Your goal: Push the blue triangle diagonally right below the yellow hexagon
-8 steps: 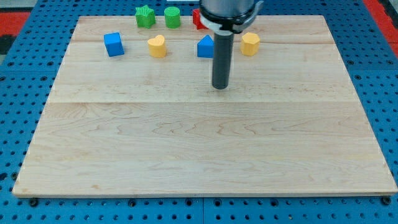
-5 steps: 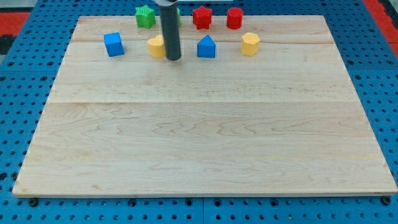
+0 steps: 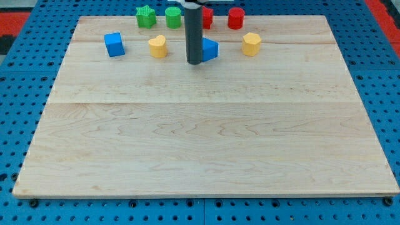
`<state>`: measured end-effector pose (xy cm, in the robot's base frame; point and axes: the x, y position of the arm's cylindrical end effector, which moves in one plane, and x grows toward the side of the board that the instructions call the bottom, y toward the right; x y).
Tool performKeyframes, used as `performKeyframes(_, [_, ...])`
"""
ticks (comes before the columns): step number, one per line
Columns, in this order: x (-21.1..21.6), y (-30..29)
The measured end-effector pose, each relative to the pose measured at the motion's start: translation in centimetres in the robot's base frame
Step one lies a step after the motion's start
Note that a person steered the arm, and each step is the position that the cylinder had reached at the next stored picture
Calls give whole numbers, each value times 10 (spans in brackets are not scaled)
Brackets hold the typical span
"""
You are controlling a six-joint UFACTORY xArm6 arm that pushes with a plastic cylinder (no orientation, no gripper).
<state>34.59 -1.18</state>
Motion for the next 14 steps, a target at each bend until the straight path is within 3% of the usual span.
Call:
performKeyframes(1, [15,1])
performKeyframes(9, [12,2])
performKeyframes(10, [30,-15])
performKeyframes(11, [15,-56])
performKeyframes(12, [-8,22])
performKeyframes(14, [15,25])
